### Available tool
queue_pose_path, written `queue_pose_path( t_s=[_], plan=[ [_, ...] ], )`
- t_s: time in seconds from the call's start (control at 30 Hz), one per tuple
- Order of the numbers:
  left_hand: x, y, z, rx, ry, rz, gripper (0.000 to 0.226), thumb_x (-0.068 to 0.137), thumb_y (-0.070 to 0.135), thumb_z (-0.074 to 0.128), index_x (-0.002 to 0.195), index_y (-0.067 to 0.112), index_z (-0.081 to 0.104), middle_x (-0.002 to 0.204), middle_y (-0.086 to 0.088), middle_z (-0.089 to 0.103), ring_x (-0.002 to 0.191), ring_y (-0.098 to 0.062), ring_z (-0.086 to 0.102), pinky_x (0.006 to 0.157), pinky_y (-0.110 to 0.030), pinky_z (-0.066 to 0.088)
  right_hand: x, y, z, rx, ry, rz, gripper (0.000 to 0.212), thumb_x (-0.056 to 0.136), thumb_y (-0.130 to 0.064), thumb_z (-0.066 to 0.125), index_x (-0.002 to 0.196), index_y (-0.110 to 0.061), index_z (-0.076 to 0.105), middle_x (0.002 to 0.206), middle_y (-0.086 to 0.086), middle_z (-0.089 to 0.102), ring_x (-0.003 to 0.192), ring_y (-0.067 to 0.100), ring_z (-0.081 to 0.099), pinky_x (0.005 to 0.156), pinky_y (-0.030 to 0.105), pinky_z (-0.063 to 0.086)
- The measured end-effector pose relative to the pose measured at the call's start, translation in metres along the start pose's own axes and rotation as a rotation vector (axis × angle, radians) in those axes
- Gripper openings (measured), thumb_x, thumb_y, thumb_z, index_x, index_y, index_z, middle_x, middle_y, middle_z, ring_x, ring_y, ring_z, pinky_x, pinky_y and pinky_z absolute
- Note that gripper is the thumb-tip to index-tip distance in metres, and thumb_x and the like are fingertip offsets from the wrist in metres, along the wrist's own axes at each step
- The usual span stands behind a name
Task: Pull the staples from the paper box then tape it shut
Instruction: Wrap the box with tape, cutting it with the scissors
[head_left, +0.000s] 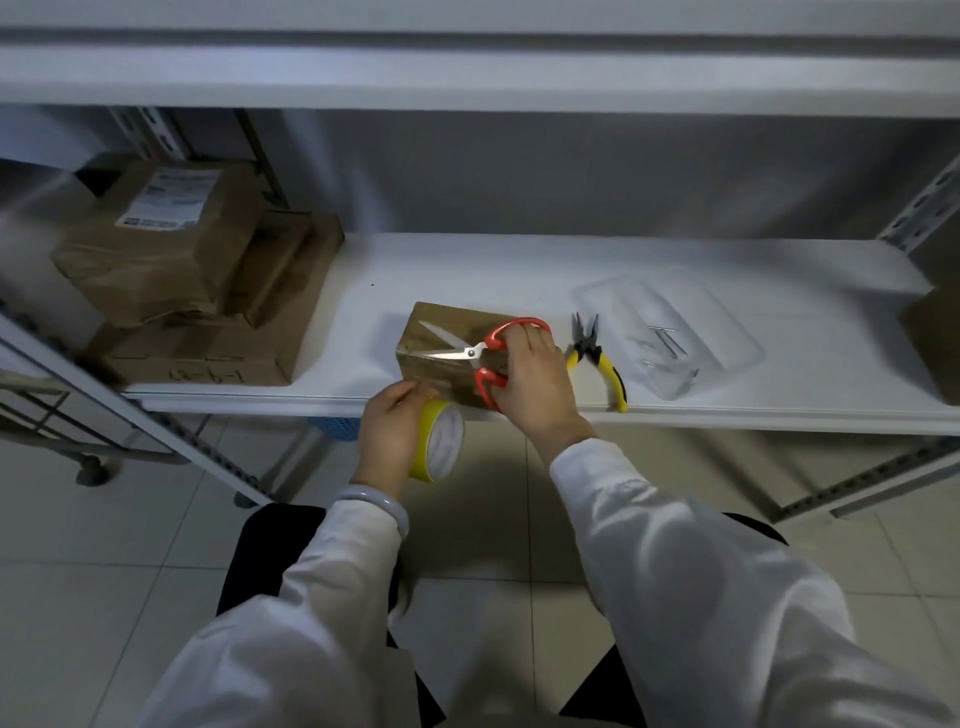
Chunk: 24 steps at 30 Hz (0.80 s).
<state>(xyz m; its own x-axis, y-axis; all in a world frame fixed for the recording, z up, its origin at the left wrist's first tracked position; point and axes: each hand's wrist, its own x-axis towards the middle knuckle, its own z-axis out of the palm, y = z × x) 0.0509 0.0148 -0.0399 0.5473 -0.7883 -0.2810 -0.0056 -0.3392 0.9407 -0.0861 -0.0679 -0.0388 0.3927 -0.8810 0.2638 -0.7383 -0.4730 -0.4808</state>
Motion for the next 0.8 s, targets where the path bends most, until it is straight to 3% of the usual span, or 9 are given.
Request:
queue_pose_path(
  t_s=[0.07,0.17,0.27,0.4,0.53,0.7,0.8],
  plan=[
    [-0.004,0.006,0.001,0.053,0.044,0.098,0.018,0.089,0.016,0.057,0.077,0.023,0.068,0.107,0.005,0.063,0.107,-0.023,0.057,0.102,-0.035,0.040,0.000,-0.002,-0.003,0.378,0.072,0.154,0.030,0.080,-0.019,0.070,0.103,-0.012,0.052,0.102,0.006,0.056,0.099,0.022,0.055,0.086,0.033,0.047],
    [-0.005,0.011,0.000,0.242,0.056,0.179,0.017,0.091,0.025,0.056,0.093,0.016,0.071,0.147,0.014,0.039,0.123,-0.013,0.047,0.100,-0.025,0.031,0.000,-0.003,-0.011,0.736,0.214,0.457,0.043,0.078,-0.025,0.076,0.110,-0.017,0.049,0.100,-0.002,0.055,0.095,0.015,0.055,0.083,0.023,0.045],
    [0.001,0.012,-0.003,0.381,0.051,0.253,0.023,0.093,0.029,0.052,0.097,0.015,0.070,0.152,0.015,0.029,0.128,-0.018,0.045,0.098,-0.022,0.029,0.002,-0.004,-0.017,0.859,0.056,0.660,0.065,0.079,-0.026,0.075,0.133,-0.016,0.040,0.108,-0.006,0.047,0.099,0.009,0.045,0.087,0.021,0.037],
    [0.000,0.013,0.000,0.502,-0.024,0.327,0.024,0.094,0.026,0.051,0.100,0.013,0.070,0.150,0.016,0.033,0.126,-0.018,0.048,0.091,-0.019,0.031,0.005,0.000,-0.013,0.979,-0.067,0.748,0.048,0.082,-0.020,0.072,0.122,-0.011,0.046,0.107,-0.001,0.056,0.111,0.022,0.056,0.088,0.025,0.041],
    [0.001,0.009,0.001,0.569,-0.034,0.333,0.024,0.094,0.026,0.050,0.100,0.014,0.070,0.151,0.015,0.030,0.126,-0.017,0.048,0.091,-0.019,0.031,0.012,0.000,-0.011,1.026,-0.002,0.779,0.063,0.085,-0.021,0.068,0.139,-0.010,0.037,0.123,0.001,0.054,0.108,0.014,0.052,0.086,0.023,0.039],
    [-0.002,0.009,0.000,0.539,-0.039,0.320,0.023,0.094,0.025,0.051,0.102,0.014,0.070,0.150,0.015,0.032,0.129,-0.016,0.046,0.101,-0.024,0.033,0.030,-0.001,-0.012,1.117,0.052,0.859,0.052,0.088,-0.029,0.065,0.132,-0.014,0.042,0.104,-0.005,0.051,0.103,0.017,0.050,0.093,0.029,0.043],
    [-0.002,0.004,-0.002,0.529,-0.061,0.327,0.025,0.094,0.026,0.049,0.104,0.015,0.070,0.150,0.016,0.032,0.128,-0.018,0.046,0.106,-0.030,0.035,0.036,0.000,-0.007,1.072,0.077,0.928,0.043,0.088,-0.026,0.064,0.124,-0.011,0.049,0.093,-0.003,0.054,0.093,0.018,0.053,0.085,0.030,0.047]
  ],
)
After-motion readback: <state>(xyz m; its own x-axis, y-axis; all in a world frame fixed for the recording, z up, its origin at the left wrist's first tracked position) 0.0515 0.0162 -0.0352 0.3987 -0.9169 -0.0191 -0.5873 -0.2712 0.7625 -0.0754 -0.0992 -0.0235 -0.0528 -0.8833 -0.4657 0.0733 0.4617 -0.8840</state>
